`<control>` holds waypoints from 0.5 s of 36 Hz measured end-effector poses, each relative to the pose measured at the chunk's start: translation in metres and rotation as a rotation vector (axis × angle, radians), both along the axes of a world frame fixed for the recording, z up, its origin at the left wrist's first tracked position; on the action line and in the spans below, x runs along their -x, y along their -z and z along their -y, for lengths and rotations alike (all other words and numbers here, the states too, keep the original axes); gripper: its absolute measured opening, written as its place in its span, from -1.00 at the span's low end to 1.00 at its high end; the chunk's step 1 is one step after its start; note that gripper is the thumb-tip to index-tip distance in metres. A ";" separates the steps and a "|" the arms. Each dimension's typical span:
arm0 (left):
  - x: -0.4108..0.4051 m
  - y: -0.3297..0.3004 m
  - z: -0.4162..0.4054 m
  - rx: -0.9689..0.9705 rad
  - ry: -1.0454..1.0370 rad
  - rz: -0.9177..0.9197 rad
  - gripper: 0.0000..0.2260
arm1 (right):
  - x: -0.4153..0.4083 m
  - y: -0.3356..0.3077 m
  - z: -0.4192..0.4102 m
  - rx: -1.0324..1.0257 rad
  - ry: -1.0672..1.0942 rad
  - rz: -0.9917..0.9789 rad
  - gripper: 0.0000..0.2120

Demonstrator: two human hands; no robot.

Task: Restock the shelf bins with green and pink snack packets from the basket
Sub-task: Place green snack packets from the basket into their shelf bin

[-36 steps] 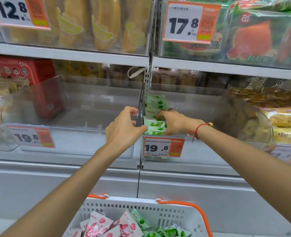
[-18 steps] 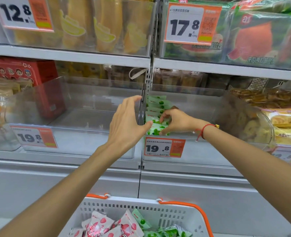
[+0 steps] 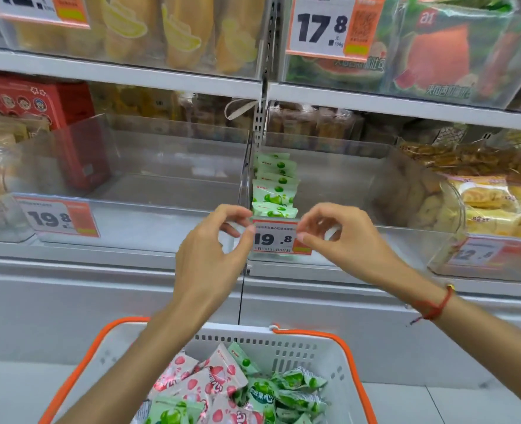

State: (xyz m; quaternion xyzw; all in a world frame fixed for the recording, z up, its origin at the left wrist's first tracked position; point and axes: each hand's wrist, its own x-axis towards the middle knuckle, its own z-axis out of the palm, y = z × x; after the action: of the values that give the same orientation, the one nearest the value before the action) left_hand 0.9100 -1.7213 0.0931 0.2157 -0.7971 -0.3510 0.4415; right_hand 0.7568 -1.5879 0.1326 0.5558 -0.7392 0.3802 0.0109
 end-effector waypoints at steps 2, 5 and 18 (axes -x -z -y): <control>-0.007 0.021 -0.006 -0.087 0.012 0.057 -0.92 | -0.010 0.024 -0.008 -0.120 -0.048 0.038 -0.81; -0.015 0.062 -0.011 -0.176 0.016 0.206 -0.90 | -0.015 0.070 -0.014 -0.386 -0.066 0.061 -0.86; -0.052 0.222 -0.031 0.133 0.261 1.185 -0.46 | -0.023 0.240 -0.031 -1.135 -0.015 0.060 -0.56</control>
State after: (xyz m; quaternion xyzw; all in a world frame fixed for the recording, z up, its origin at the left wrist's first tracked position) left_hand 0.9620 -1.6908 -0.1288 0.2469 -0.9472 -0.1716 -0.1113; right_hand 0.7801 -1.5565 -0.1069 0.4689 -0.8236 -0.0608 -0.3134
